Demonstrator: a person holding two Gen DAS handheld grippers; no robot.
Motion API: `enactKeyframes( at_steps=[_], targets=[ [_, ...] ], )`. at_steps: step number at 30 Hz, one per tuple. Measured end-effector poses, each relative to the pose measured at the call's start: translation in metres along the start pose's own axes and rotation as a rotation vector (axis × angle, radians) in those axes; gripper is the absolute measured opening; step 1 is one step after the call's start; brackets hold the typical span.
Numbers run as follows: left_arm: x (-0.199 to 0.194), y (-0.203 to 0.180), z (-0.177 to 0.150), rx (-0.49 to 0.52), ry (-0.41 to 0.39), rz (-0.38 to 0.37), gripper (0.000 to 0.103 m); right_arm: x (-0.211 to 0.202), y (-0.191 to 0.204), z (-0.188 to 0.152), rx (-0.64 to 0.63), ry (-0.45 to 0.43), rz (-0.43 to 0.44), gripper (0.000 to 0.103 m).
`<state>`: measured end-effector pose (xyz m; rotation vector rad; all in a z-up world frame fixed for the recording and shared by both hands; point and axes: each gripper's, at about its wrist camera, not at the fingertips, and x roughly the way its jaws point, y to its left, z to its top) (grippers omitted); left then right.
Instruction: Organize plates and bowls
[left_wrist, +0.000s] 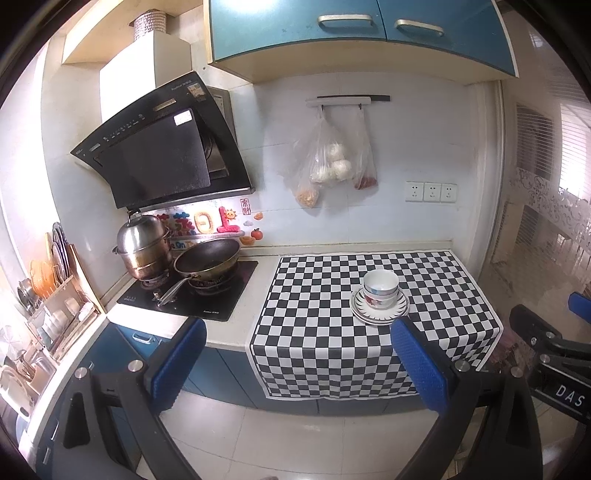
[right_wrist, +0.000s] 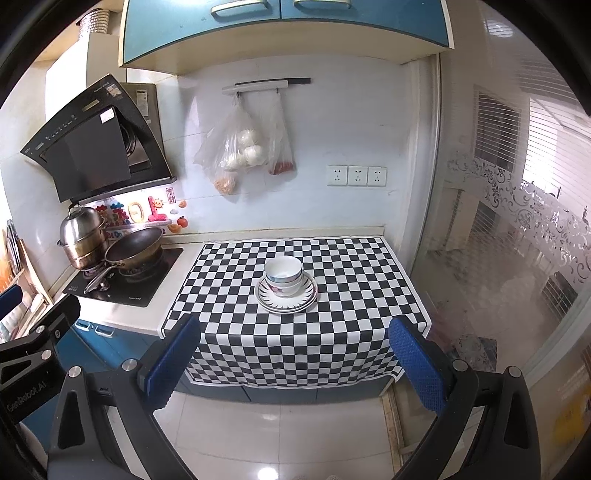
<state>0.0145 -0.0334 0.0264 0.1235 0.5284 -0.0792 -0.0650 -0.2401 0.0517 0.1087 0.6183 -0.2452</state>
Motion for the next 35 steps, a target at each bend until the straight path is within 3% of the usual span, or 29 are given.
enactKeyframes(
  at_steps=[35],
  targets=[
    [0.0046,-0.007,-0.0015,0.008,0.014,0.032,0.102,0.0063,-0.0019,0.0033,-0.007,-0.003,-0.002,0.103]
  ],
)
